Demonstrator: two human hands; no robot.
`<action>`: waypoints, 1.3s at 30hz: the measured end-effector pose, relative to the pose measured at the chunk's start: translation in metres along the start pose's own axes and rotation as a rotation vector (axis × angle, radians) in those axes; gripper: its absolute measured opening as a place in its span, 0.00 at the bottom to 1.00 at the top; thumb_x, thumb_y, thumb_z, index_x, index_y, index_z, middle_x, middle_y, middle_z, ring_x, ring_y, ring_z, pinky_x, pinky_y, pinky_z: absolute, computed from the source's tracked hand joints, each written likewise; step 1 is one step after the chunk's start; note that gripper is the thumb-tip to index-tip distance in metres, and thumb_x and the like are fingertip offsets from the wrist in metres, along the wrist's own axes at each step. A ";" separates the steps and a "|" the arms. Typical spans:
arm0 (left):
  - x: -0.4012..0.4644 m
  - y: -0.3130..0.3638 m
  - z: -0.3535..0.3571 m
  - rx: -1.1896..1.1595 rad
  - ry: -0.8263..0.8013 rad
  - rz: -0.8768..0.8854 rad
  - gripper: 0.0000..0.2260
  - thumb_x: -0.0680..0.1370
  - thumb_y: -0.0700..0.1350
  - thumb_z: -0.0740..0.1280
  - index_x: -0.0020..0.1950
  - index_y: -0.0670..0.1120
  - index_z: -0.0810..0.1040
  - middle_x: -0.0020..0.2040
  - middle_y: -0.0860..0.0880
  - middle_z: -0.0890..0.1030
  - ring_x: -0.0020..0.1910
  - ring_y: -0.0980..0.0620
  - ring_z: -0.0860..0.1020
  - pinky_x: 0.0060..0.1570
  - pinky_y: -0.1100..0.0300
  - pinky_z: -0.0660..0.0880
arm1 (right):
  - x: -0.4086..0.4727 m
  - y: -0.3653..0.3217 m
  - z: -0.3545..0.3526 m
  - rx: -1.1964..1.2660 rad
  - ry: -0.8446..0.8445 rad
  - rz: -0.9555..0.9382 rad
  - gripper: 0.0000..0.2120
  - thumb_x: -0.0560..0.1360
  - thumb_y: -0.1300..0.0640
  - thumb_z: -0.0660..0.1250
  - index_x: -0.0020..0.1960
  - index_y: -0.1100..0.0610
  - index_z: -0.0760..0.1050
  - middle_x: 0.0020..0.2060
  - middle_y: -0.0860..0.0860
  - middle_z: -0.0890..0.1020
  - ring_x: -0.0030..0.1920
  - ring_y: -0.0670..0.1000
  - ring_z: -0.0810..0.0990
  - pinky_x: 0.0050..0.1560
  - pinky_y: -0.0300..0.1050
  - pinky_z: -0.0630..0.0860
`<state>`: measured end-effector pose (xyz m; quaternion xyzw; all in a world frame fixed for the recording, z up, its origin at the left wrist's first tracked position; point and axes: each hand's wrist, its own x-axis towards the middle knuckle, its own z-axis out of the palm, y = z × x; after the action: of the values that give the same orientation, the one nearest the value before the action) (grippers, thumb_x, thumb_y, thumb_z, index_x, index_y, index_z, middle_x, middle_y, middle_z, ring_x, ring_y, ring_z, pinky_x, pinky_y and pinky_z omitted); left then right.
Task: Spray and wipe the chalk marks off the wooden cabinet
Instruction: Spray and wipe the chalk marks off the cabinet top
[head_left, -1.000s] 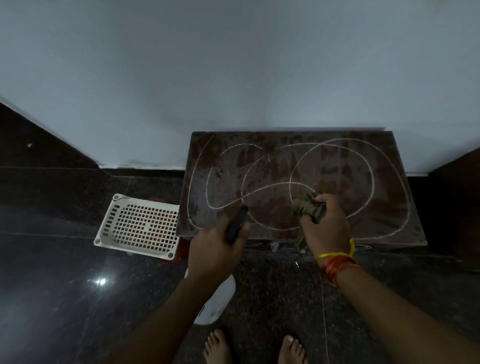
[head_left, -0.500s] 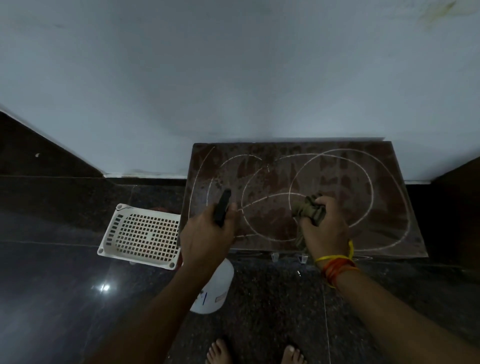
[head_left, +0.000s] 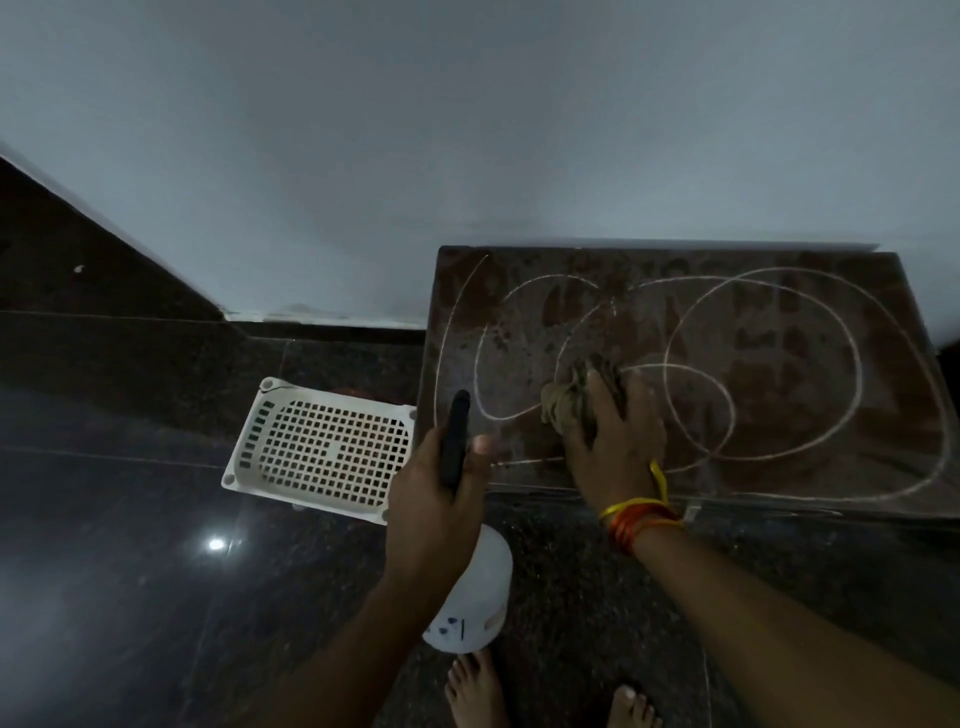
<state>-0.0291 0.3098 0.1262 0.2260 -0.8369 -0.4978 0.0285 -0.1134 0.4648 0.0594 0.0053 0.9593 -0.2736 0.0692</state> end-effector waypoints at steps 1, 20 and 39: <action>0.002 -0.004 -0.003 -0.011 -0.007 -0.001 0.17 0.75 0.65 0.58 0.43 0.53 0.74 0.33 0.45 0.80 0.31 0.45 0.80 0.33 0.41 0.78 | 0.003 0.000 0.009 -0.062 -0.022 0.002 0.28 0.78 0.51 0.62 0.75 0.53 0.59 0.76 0.60 0.54 0.75 0.63 0.51 0.72 0.63 0.51; 0.044 -0.030 -0.028 -0.142 -0.020 -0.116 0.18 0.76 0.65 0.59 0.43 0.52 0.76 0.35 0.41 0.79 0.33 0.40 0.79 0.35 0.39 0.78 | 0.047 -0.023 0.058 -0.425 -0.065 -0.187 0.29 0.76 0.48 0.49 0.75 0.58 0.59 0.75 0.62 0.55 0.71 0.66 0.60 0.68 0.62 0.63; 0.058 -0.030 -0.043 -0.126 0.028 -0.157 0.21 0.74 0.65 0.56 0.43 0.50 0.78 0.34 0.44 0.81 0.34 0.44 0.79 0.36 0.41 0.78 | 0.000 -0.018 0.065 -0.460 -0.157 -0.437 0.28 0.78 0.49 0.53 0.77 0.54 0.55 0.77 0.58 0.52 0.75 0.62 0.55 0.73 0.59 0.56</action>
<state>-0.0591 0.2386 0.1121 0.2956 -0.7832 -0.5468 0.0152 -0.1060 0.4151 0.0146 -0.2376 0.9662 -0.0575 0.0817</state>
